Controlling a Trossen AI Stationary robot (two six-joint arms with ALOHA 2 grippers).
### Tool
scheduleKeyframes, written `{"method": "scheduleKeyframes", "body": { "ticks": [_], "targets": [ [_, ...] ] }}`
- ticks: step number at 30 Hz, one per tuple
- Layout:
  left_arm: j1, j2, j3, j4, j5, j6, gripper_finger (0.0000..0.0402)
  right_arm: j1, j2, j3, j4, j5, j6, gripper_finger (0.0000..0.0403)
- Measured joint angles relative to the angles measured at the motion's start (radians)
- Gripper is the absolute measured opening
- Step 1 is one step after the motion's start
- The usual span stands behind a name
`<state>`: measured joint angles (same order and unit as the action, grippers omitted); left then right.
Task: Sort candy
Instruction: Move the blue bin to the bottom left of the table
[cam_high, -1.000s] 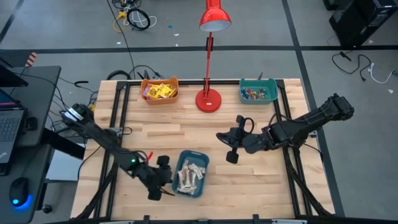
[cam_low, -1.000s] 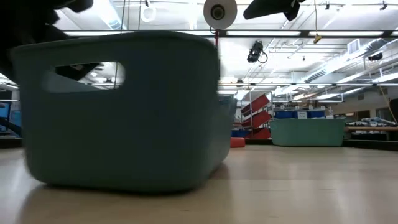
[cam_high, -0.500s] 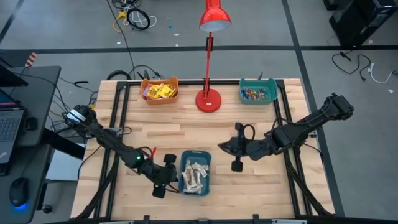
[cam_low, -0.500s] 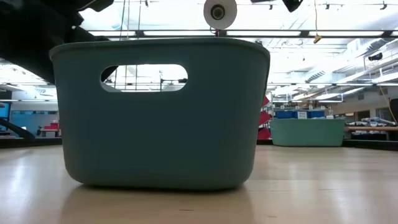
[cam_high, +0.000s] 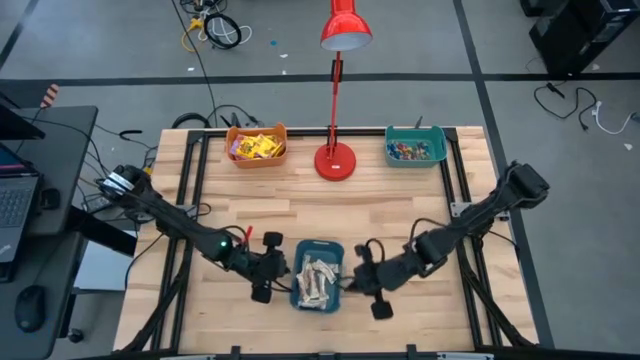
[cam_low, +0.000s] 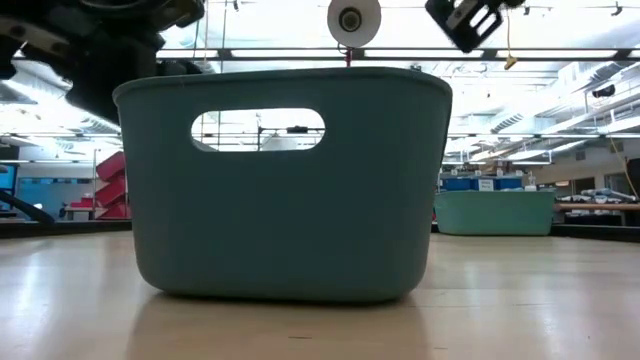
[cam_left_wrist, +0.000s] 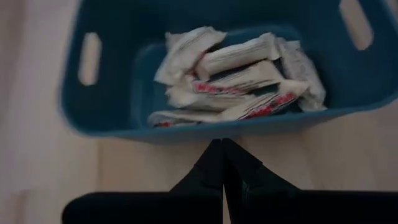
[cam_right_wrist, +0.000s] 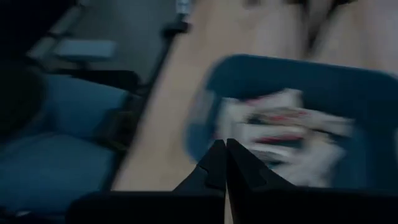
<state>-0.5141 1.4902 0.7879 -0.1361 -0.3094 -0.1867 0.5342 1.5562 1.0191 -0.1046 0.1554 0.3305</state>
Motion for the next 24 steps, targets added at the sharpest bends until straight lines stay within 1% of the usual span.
{"method": "scheduleKeyframes", "body": {
  "ticks": [2,5,9,13,16,18,24],
  "targets": [
    [0.0,-0.024,0.0,-0.018,-0.022,0.0,0.0,0.028,0.024,0.0,0.059,-0.03,0.031,0.0],
    [-0.003,-0.073,0.0,-0.06,-0.075,-0.002,0.0,0.07,0.046,0.0,0.151,-0.029,0.111,0.0],
    [-0.015,-0.135,0.0,-0.053,-0.166,0.005,0.0,0.115,0.064,0.0,0.174,0.067,0.234,0.0],
    [-0.03,-0.183,0.001,-0.041,-0.297,0.028,0.0,0.15,0.1,0.0,0.184,0.145,0.301,0.0],
    [-0.036,-0.212,0.001,-0.021,-0.409,0.027,0.0,0.173,0.148,0.0,0.206,0.161,0.357,0.0],
    [-0.038,-0.22,0.001,-0.002,-0.46,0.026,0.0,0.185,0.184,0.0,0.221,0.165,0.379,0.0],
    [-0.041,-0.227,0.001,0.101,-0.474,0.03,0.0,0.198,0.292,0.0,0.323,0.169,0.393,0.0]
  ]
}}
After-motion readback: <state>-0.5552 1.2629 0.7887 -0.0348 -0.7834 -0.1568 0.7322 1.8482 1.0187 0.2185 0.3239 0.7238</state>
